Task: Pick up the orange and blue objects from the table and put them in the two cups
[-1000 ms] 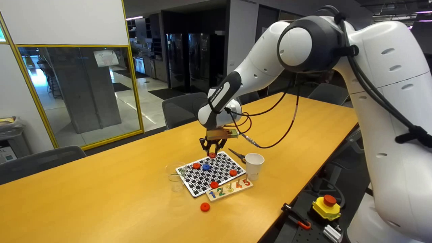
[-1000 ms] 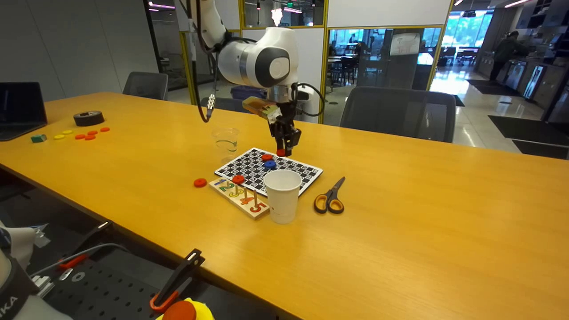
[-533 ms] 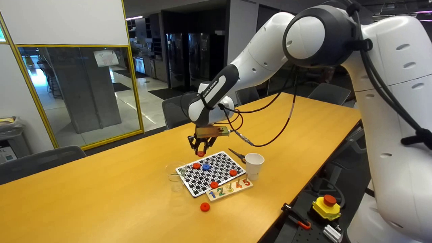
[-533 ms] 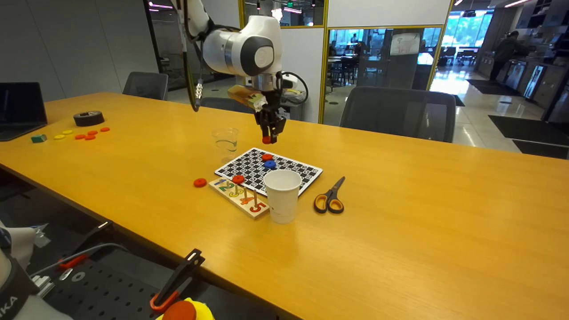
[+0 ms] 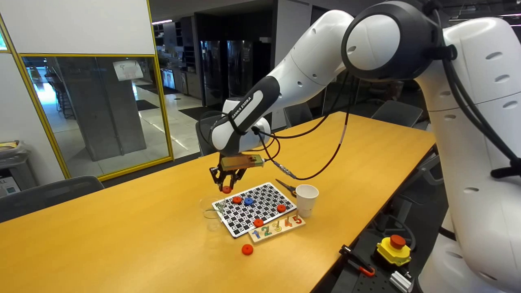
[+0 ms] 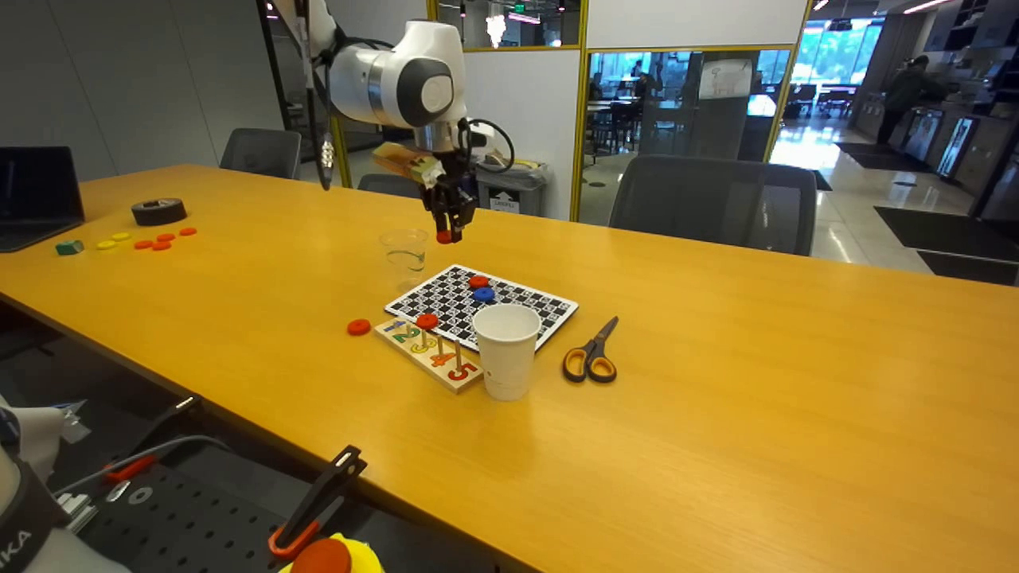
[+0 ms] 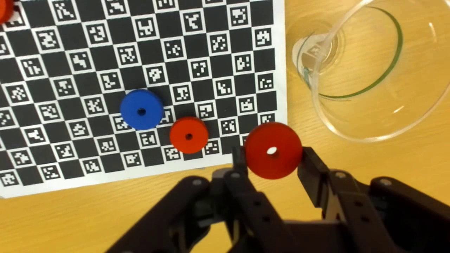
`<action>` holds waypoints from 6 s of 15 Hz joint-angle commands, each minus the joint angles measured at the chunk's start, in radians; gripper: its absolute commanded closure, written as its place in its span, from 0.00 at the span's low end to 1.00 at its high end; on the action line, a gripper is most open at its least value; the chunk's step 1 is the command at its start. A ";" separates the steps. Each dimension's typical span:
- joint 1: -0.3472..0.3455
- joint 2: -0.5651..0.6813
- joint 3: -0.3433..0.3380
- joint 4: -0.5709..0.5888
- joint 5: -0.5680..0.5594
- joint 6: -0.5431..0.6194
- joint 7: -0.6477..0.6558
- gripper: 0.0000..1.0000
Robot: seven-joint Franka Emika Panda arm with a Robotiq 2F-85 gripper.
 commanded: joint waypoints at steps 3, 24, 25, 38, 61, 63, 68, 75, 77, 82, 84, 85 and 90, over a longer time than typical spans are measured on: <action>0.039 -0.032 -0.001 0.002 -0.013 -0.005 0.000 0.84; 0.060 -0.020 0.033 0.052 -0.013 -0.165 -0.023 0.00; 0.065 -0.024 0.021 0.059 -0.023 -0.159 -0.002 0.00; 0.003 0.131 -0.047 0.186 -0.115 -0.171 -0.058 0.00; -0.106 0.274 0.034 0.270 -0.134 -0.144 -0.526 0.00; -0.106 0.273 0.036 0.266 -0.133 -0.140 -0.528 0.00; -0.103 0.268 0.033 0.252 -0.135 -0.154 -0.520 0.00; -0.097 0.262 0.027 0.236 -0.137 -0.137 -0.505 0.32; -0.094 0.251 0.022 0.230 -0.139 -0.139 -0.497 0.49; -0.057 0.225 -0.015 0.211 -0.161 -0.129 -0.417 0.83; -0.015 0.194 -0.046 0.184 -0.191 -0.089 -0.333 0.80; 0.008 0.171 -0.059 0.165 -0.209 -0.061 -0.288 0.80; 0.144 0.062 -0.134 0.087 -0.319 0.027 -0.065 0.80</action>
